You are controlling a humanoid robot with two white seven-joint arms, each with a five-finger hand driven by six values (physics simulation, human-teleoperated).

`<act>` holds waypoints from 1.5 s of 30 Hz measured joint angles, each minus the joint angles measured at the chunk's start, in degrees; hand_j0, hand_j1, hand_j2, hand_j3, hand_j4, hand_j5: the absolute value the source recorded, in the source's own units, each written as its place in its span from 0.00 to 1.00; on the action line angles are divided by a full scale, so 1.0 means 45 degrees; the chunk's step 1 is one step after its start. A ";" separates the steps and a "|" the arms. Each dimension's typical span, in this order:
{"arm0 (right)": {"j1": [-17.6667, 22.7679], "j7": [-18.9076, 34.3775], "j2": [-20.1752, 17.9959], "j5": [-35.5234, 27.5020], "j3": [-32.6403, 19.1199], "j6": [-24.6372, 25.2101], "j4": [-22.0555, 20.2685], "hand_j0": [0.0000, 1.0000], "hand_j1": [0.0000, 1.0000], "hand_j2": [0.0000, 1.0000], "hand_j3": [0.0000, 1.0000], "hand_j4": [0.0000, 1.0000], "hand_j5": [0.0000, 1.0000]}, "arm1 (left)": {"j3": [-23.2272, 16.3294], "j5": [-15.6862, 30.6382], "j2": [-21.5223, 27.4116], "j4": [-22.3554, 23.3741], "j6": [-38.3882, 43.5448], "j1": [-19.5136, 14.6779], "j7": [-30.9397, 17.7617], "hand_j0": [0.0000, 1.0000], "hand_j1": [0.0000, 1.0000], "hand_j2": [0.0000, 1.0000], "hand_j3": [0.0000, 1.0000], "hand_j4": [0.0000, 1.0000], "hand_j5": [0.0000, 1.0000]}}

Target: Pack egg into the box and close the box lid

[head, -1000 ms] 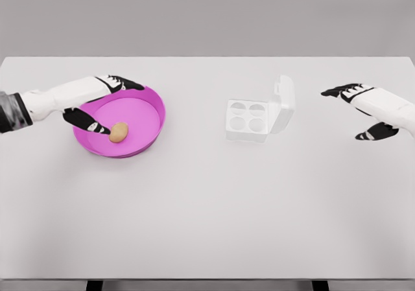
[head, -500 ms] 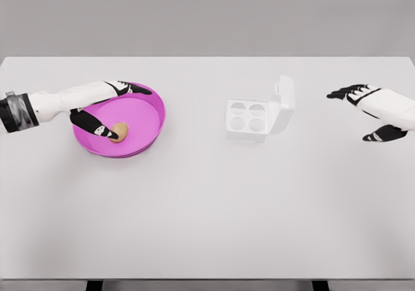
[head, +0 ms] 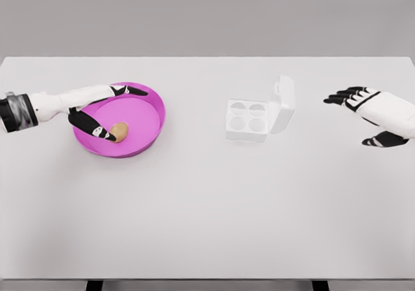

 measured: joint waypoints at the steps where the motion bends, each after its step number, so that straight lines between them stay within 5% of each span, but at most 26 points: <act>1: 0.0000 0.0000 0.0007 0.0000 -0.0048 -0.0004 -0.0010 1.00 1.00 1.00 1.00 1.00 1.00 | -0.0052 0.0010 0.0005 0.0002 0.0035 0.0000 0.0000 0.97 0.97 0.97 0.97 0.97 0.97; 12: 0.0078 0.0000 0.0026 0.0002 -0.0204 -0.0015 -0.0129 1.00 1.00 1.00 1.00 1.00 1.00 | -0.0359 -0.0897 0.0139 0.0169 0.0159 -0.0156 0.0000 0.96 0.96 0.96 0.96 0.96 0.96; 19: 0.0078 0.0000 0.0025 0.0002 -0.0279 -0.0015 -0.0144 1.00 1.00 1.00 1.00 1.00 1.00 | -0.0398 -0.1014 0.0070 0.0432 0.0178 -0.0215 0.0000 0.86 0.86 0.86 0.86 0.86 0.86; 45: 0.0078 0.0000 0.0026 0.0002 -0.0287 -0.0015 -0.0131 1.00 1.00 1.00 1.00 1.00 1.00 | -0.0904 -0.1693 -0.0299 0.1228 0.0353 -0.0430 0.0001 0.86 0.86 0.86 0.86 0.86 0.86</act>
